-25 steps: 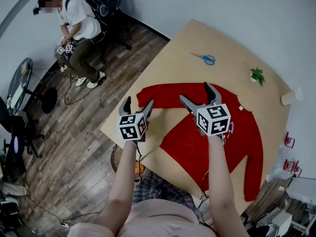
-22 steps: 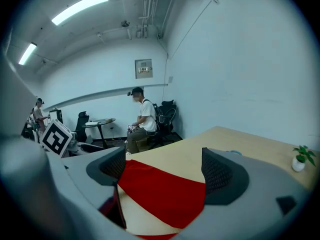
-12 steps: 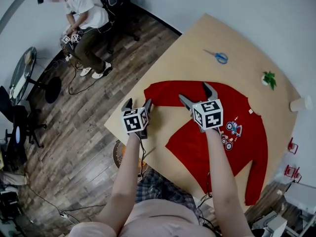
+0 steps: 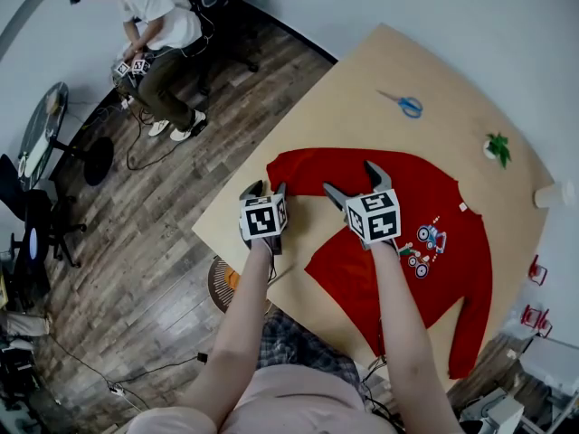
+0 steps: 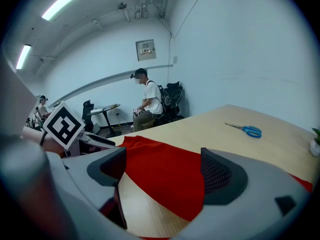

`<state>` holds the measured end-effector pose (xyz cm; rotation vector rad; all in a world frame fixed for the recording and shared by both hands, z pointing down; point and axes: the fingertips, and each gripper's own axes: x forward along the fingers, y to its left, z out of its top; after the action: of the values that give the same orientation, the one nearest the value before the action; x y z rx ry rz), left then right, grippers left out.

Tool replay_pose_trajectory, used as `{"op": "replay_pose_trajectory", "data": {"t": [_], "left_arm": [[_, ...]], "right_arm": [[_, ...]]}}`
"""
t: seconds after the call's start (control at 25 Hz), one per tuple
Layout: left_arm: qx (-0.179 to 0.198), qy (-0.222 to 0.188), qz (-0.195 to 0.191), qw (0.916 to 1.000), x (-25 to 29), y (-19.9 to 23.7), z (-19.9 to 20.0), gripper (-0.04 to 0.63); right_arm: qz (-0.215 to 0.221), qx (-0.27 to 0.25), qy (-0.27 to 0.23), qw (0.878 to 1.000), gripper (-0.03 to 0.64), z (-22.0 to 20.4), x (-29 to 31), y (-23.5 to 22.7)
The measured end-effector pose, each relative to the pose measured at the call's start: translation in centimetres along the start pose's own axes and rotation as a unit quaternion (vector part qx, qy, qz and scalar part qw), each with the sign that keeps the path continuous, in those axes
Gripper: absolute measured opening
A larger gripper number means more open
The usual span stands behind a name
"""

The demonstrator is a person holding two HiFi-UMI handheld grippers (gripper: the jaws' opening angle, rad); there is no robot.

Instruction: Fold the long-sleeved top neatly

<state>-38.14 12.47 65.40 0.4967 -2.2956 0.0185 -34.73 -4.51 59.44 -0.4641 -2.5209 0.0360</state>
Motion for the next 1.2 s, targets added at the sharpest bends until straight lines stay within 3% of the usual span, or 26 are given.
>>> {"op": "replay_pose_trajectory", "data": {"t": [0.24, 0.4, 0.68, 0.96, 1.2], "left_arm": [[0.004, 0.011, -0.013, 0.9998, 0.2, -1.5, -0.2, 0.112], [-0.02, 0.017, -0.015, 0.9995, 0.8, -1.3, -0.6, 0.076], [-0.019, 0.01, -0.017, 0.9996, 0.7, -1.2, -0.4, 0.02], [0.002, -0.068, -0.009, 0.9976, -2.5, -1.9, 3.6, 0.017], [0.031, -0.122, -0.031, 0.9916, -4.6, -4.8, 8.1, 0.017]], "right_arm": [[0.005, -0.003, 0.006, 1.0, 0.446, -0.8, 0.1, 0.6], [0.002, -0.002, 0.007, 1.0, 0.446, -1.1, -0.1, 0.4], [-0.003, 0.007, 0.003, 1.0, 0.443, -1.4, -0.8, 0.0], [-0.021, 0.015, -0.006, 1.0, 0.44, -1.4, -2.2, -0.8], [-0.064, 0.038, -0.027, 0.997, 0.439, -1.0, -5.0, -3.1]]}}
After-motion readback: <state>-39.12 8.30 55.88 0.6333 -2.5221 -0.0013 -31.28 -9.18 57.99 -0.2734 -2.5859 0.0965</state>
